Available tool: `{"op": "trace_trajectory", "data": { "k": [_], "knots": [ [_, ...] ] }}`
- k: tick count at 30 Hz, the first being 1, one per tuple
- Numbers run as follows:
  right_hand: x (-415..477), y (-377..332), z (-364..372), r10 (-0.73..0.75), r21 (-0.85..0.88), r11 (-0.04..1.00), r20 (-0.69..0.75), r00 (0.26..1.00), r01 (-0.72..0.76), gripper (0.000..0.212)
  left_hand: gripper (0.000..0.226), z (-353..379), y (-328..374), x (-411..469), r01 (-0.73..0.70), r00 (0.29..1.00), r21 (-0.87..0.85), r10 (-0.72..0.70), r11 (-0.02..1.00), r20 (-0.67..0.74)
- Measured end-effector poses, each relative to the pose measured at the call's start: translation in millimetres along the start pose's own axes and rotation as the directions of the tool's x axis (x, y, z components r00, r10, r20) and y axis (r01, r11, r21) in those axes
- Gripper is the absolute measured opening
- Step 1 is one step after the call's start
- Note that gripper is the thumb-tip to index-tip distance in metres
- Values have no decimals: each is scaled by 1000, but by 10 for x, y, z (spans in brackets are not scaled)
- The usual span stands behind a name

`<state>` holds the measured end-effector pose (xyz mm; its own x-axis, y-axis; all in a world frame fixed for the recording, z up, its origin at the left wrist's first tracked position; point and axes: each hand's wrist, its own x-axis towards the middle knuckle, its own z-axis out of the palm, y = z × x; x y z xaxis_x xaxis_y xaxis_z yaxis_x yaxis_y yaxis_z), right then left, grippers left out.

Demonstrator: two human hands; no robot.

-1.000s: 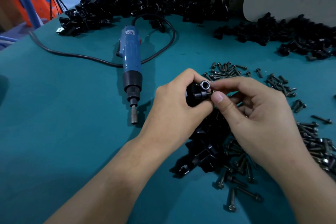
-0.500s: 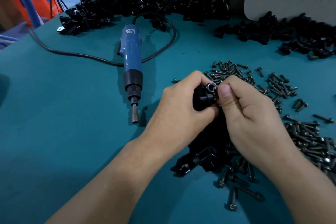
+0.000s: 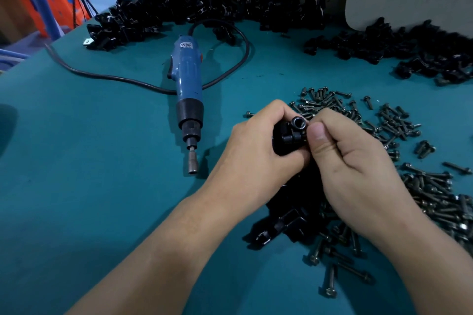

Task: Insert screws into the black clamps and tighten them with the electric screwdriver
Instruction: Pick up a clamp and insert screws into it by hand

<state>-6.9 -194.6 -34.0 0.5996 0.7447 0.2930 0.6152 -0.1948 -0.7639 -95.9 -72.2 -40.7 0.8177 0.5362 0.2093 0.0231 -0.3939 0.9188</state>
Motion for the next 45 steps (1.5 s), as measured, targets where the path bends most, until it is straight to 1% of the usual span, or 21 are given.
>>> {"op": "trace_trajectory", "data": {
  "k": [2, 4, 7, 8, 12, 14, 16, 18, 19, 21, 25, 27, 29, 31, 33, 35, 38, 42, 43, 45],
  "knots": [
    [1, -2, -16, 6, 33, 999, 14, 1000, -7, 39, 22, 0, 5, 4, 1, 1000, -16, -1, 1000, 2],
    [-3, -9, -46, -1, 32, 999, 16, 1000, 0, 38, 23, -6, 5, 9, 11, 1000, -35, -11, 999, -8],
    [-3, -10, -70, -24, -32, 999, 6, 1000, 24, 18, 23, -8, -3, 13, 23, 999, -23, -23, 999, -22],
    [-2, -5, -64, -25, -48, 999, 3, 1000, 25, 16, 23, 0, -2, 10, 24, 1000, -21, -24, 1000, -14],
    [1, 3, -15, -10, -56, 998, -45, 999, 8, 36, 25, 17, 26, -8, 2, 1000, -11, -2, 1000, 9],
    [2, -5, -21, -7, -11, 1000, -53, 999, 6, 40, 25, 5, 24, -2, 11, 1000, -31, -11, 999, 0],
    [-4, -2, -51, -10, 4, 1000, -34, 999, 10, 34, 24, -5, 17, 7, 31, 999, -49, -32, 998, -14],
    [-8, 7, -73, -29, -25, 999, -18, 999, 29, 18, 23, -4, 14, 7, 38, 999, -48, -39, 998, -22],
    [-10, 5, -78, -40, -36, 999, -20, 999, 39, 13, 23, -1, 15, 4, 38, 999, -47, -39, 998, -18],
    [-7, -3, -63, -43, -28, 999, -29, 999, 42, 17, 22, 5, 21, -1, 33, 999, -43, -33, 999, -1],
    [6, -17, -9, 0, 11, 1000, -38, 999, 1, 38, 21, 1, 25, 4, 2, 1000, -21, -2, 1000, 16],
    [5, -21, -23, 3, 41, 999, -44, 999, -1, 40, 21, -3, 27, 9, 14, 1000, -65, -13, 998, 15],
    [-4, -20, -50, -2, 34, 999, -16, 1000, 3, 31, 19, -12, 21, 19, 36, 999, -116, -36, 993, 0],
    [-12, -8, -67, -15, -3, 1000, 11, 1000, 15, 17, 20, -15, 11, 30, 55, 998, -142, -56, 988, -2],
    [-10, -1, -59, -16, -11, 1000, 7, 1000, 17, 13, 21, -10, 15, 29, 59, 998, -146, -55, 988, 29],
    [-11, -9, -41, -2, 16, 1000, -1, 1000, 2, 22, 19, -2, 23, 24, 39, 998, -114, -33, 993, 62],
    [-12, -21, -29, 26, 32, 999, 9, 1000, -26, 35, 21, 2, 30, 17, 16, 997, -72, -10, 997, 75],
    [-16, -12, -61, 17, 46, 999, 21, 1000, -18, 45, 22, -6, 28, 23, 22, 999, -106, -17, 994, 48],
    [-15, -8, -73, 3, 21, 1000, 20, 1000, -3, 41, 21, -11, 28, 29, 34, 999, -136, -29, 990, 36],
    [-13, 3, -88, -16, -21, 1000, 13, 1000, 16, 22, 21, -16, 24, 39, 57, 998, -177, -52, 983, 31]
  ]
}}
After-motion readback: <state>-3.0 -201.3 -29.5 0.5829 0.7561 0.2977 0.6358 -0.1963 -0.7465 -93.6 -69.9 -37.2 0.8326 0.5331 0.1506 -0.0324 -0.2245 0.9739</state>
